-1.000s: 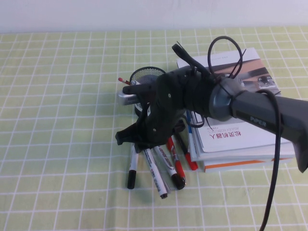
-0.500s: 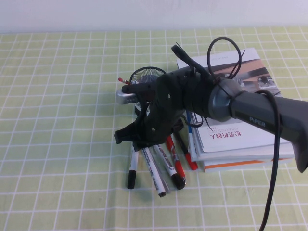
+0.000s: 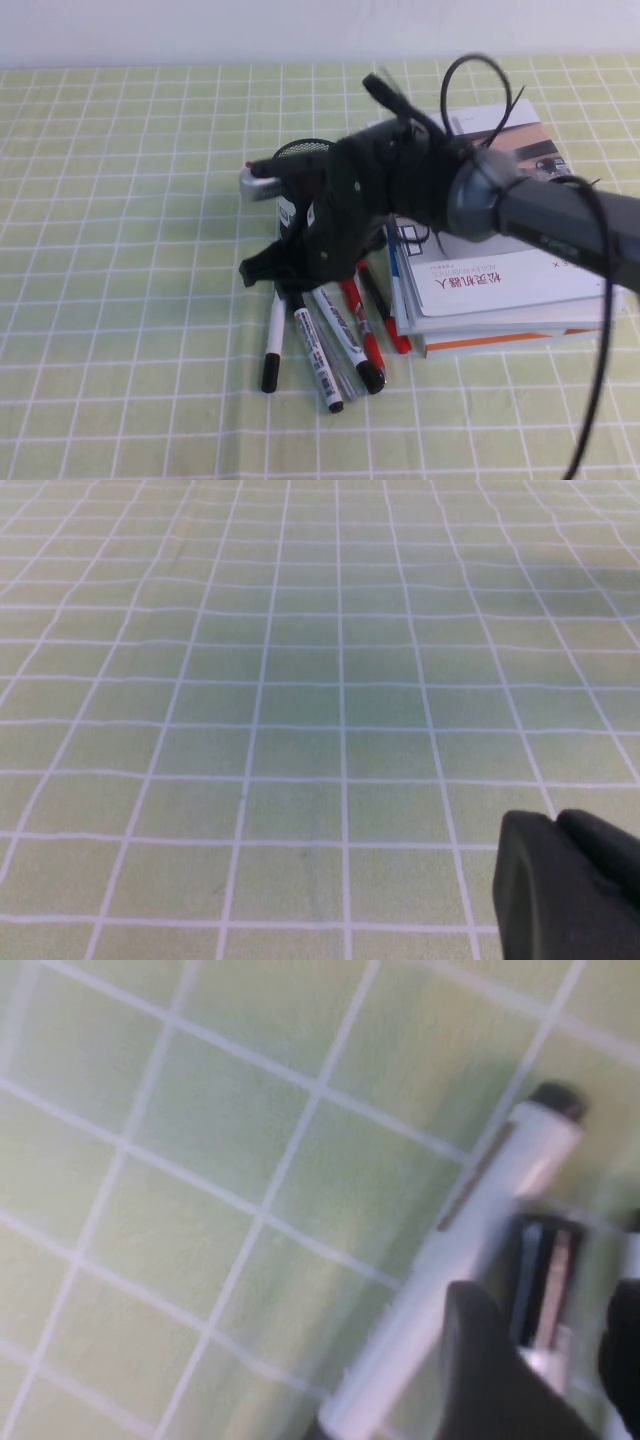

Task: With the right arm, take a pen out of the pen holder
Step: 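Take a marker out of the pen holder and lay it on the table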

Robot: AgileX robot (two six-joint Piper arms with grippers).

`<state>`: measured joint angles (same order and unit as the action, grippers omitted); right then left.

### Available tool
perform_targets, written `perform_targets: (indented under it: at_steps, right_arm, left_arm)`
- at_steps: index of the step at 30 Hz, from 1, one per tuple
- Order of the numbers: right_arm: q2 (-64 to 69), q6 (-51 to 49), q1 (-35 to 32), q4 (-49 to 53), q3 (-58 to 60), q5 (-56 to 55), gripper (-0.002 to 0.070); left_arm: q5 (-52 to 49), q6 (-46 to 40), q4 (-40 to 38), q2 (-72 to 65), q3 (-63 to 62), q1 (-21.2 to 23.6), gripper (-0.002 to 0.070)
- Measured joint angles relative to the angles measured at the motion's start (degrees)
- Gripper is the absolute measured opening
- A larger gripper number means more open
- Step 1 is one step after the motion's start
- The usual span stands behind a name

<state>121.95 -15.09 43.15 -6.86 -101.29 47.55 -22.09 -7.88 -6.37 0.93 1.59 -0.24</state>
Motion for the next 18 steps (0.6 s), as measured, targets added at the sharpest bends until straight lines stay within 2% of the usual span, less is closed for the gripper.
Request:
perform_targets:
  at_steps: [6, 15, 18]
  right_arm:
    - [-11.53, 0.0, 2.46, 5.28, 3.85, 0.87, 0.0197]
    - [-29.77, -0.12, 3.08, 11.02, 14.16, 8.46, 0.0034]
    - [-35.56, -0.59, 3.08, 12.53, 17.88, 9.09, 0.0002]
  left_arm:
    - [0.0, 0.0, 0.0, 0.0, 0.0, 0.0, -0.0005]
    - [0.0, 0.0, 0.0, 0.0, 0.0, 0.0, -0.0005]
    - [0.0, 0.0, 0.0, 0.0, 0.0, 0.0, -0.0005]
